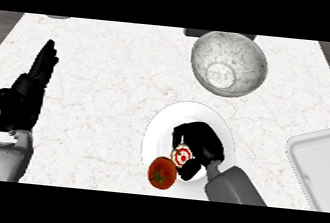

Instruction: Pick the cupcake from the plate and place it in the bowl

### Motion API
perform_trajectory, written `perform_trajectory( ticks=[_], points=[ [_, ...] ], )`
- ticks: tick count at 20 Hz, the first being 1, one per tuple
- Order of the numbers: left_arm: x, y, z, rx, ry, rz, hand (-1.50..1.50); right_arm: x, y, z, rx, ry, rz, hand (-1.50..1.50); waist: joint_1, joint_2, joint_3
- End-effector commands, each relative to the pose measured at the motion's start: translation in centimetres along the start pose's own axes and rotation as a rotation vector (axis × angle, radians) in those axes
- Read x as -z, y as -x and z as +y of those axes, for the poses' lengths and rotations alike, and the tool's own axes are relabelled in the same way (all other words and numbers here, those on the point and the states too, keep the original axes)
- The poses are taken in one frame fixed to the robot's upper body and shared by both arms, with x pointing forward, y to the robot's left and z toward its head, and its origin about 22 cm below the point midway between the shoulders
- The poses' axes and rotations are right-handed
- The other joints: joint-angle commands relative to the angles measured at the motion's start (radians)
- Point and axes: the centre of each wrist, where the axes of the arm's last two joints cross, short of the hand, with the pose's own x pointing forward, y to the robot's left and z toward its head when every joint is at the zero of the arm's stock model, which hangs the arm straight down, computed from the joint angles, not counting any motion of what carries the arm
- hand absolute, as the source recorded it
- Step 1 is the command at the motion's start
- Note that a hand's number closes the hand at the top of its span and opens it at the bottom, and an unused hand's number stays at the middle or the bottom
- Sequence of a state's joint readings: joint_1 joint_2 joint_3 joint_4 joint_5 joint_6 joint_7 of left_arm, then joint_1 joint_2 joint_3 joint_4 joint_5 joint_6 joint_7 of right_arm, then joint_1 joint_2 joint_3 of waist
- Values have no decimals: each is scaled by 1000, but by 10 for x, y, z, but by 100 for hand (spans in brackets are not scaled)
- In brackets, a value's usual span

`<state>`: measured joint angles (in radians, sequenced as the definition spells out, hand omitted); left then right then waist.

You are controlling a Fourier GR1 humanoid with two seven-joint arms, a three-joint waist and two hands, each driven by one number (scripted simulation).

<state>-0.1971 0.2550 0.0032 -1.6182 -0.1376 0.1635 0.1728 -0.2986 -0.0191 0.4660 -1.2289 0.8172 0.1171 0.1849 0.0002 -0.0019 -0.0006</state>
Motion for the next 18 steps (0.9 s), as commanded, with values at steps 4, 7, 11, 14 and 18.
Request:
perform_trajectory(
  ticks=[4,7,11,14,18],
  points=[
    [3,-6,-1,-9,44,-11,0,-38,-99,60,-205,-178,-292,150,49,-3,0],
    [-3,7,-6,10,31,-3,0,-74,-138,61,-117,-149,-340,150,24,-1,0],
    [7,2,0,-9,-4,6,0,-106,-158,47,123,37,-387,150,7,-2,1],
    [-2,-2,6,-9,15,8,0,-114,-168,18,193,174,-390,150,6,-3,1],
    [10,3,-11,-4,-11,10,0,-115,-174,2,207,313,-313,150,-6,-1,0]
  ],
)
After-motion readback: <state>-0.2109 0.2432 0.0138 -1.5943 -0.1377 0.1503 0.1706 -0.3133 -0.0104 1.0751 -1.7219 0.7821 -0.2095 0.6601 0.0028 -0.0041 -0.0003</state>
